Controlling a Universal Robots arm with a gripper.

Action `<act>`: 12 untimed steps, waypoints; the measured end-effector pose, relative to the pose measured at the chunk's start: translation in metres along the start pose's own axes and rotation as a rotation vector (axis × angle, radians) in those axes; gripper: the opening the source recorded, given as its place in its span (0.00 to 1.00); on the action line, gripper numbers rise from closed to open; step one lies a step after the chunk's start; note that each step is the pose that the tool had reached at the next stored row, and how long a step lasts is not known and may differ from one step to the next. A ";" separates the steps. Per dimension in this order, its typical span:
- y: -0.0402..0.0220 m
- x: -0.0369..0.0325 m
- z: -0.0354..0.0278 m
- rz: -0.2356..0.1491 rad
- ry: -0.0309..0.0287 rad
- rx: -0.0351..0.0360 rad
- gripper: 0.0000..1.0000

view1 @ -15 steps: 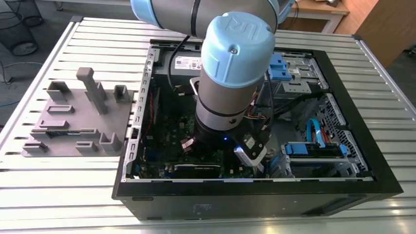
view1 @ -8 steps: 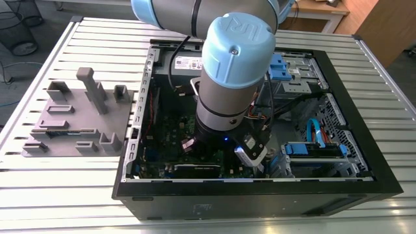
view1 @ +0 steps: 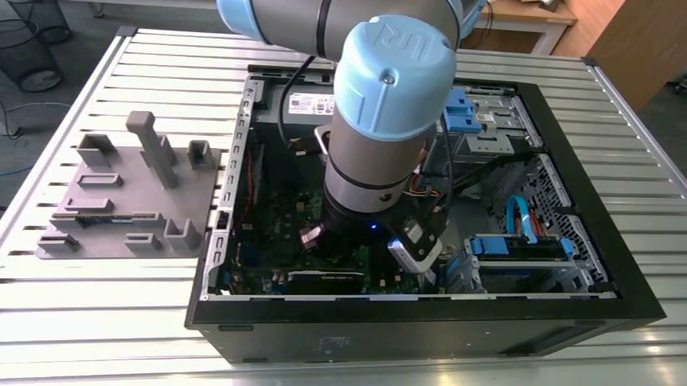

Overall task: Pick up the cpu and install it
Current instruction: 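Close the cpu cover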

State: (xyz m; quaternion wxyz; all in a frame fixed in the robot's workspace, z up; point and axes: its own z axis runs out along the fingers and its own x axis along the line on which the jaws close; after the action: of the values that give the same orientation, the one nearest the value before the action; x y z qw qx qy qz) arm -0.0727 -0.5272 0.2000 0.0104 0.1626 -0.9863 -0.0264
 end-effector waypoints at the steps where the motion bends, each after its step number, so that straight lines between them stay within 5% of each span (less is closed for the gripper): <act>1: 0.0003 -0.0001 -0.0005 0.000 0.0001 0.0000 0.11; 12: 0.0055 -0.0018 -0.0022 0.000 0.0001 0.0000 0.11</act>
State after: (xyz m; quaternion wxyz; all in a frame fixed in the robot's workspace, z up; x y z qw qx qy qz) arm -0.0727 -0.5215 0.2025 0.0104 0.1626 -0.9863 -0.0264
